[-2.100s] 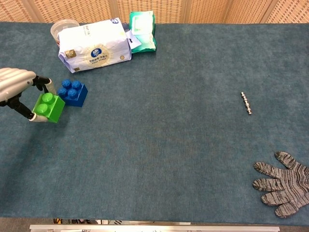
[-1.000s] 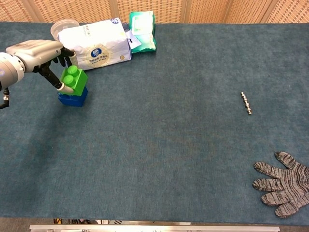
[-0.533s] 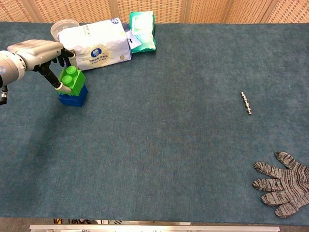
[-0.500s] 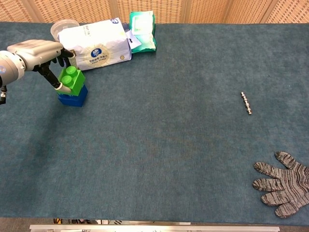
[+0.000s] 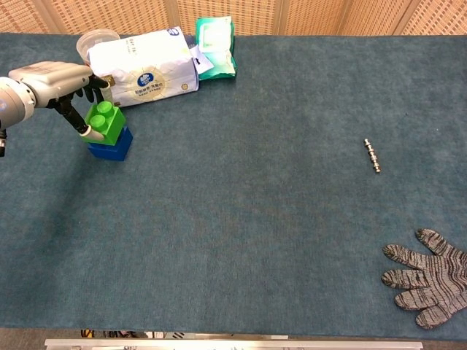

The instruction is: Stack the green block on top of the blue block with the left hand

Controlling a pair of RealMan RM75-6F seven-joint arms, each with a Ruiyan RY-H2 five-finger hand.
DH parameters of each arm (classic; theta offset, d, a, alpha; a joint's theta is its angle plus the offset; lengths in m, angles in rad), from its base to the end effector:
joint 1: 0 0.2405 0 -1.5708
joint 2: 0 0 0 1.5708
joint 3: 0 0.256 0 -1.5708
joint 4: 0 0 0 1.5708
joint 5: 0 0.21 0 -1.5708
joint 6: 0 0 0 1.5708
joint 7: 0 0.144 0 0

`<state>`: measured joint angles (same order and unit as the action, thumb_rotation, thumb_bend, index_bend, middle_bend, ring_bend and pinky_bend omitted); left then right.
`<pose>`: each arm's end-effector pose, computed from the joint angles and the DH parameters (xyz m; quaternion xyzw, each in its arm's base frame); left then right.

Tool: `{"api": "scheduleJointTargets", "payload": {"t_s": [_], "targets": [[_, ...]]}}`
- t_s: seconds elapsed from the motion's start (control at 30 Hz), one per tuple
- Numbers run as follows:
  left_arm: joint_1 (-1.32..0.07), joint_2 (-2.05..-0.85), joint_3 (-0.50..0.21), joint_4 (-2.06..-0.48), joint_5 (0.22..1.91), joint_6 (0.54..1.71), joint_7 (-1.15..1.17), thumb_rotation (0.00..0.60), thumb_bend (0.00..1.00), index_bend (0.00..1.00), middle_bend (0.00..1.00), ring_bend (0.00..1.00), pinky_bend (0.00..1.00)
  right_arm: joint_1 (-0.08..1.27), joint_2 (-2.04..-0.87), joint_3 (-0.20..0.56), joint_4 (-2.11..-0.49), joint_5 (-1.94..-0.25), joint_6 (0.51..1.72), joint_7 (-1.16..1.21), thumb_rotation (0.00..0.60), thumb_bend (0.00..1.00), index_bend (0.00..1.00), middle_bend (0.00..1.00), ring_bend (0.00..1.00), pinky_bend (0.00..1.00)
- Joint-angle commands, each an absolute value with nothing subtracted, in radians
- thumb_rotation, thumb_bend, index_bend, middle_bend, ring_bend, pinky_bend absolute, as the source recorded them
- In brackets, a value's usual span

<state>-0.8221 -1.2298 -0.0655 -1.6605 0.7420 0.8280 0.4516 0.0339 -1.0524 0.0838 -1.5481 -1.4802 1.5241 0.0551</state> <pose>-0.1992 0.3495 0.0529 -0.7455 -0.4338 -0.2206 0.4554 -0.3332 -0.1723 0.1994 0.5750 -0.3604 0.3734 0.6325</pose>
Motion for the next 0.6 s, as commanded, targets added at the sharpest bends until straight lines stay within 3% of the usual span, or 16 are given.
{"api": "scheduleJointTargets", "payload": {"t_s": [0.03,0.6], "targets": [[-0.824,-1.230,-0.061,-1.656,0.742,0.824,0.448,0.600,0.13,0.46,0.39,0.30,0.26,0.034,-1.053,0.084,-1.549,-1.480,1.524,0.055,0.600,0.23,0.32,0.35,0.23,0.28],[-0.840,-1.244,-0.040,-1.636,0.734,0.806,0.435,0.600,0.13,0.46,0.39,0.30,0.26,0.031,-1.053,0.085,-1.544,-1.478,1.526,0.060,0.600,0.23,0.32,0.35,0.23,0.28]]}}
